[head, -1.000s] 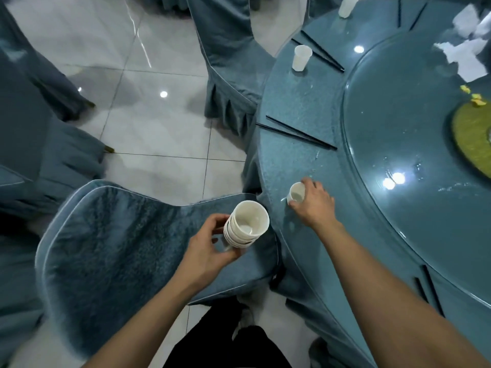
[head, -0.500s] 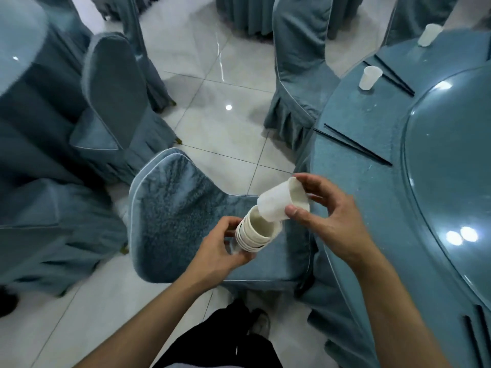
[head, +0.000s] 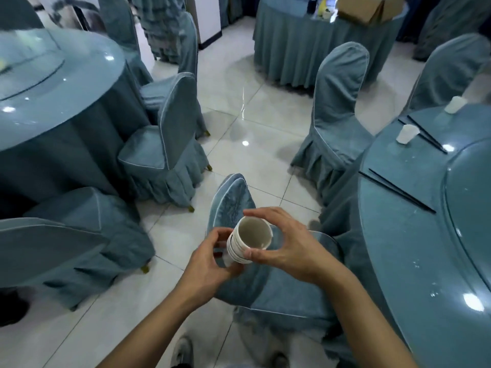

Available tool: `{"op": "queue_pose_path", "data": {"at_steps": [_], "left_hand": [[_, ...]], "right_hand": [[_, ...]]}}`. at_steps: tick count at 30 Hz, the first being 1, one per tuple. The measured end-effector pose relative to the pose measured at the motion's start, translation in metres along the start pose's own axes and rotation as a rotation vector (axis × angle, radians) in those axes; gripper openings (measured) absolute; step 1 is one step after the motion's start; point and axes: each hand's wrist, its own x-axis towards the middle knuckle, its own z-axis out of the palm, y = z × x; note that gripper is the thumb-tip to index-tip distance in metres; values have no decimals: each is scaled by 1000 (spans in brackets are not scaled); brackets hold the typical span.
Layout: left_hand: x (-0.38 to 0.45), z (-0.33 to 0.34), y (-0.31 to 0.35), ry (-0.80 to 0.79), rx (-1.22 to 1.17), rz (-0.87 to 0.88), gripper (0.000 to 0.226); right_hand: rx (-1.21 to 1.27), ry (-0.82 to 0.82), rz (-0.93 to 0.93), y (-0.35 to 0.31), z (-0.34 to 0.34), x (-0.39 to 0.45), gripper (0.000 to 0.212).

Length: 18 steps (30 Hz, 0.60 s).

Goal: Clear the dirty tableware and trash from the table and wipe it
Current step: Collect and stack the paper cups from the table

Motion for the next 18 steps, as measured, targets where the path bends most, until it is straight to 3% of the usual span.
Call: {"op": "queue_pose_path", "data": {"at_steps": [4, 11, 18], "left_hand": [[5, -77, -31, 27, 19, 2, 61], [20, -192, -83, 61, -5, -19, 64], [75, -239, -95, 43, -37, -37, 62]], "right_hand": [[21, 27, 46, -41, 63, 42, 70], [-207, 271, 45, -79, 149, 101, 44], [-535, 318, 163, -61, 176, 152, 45]]}}
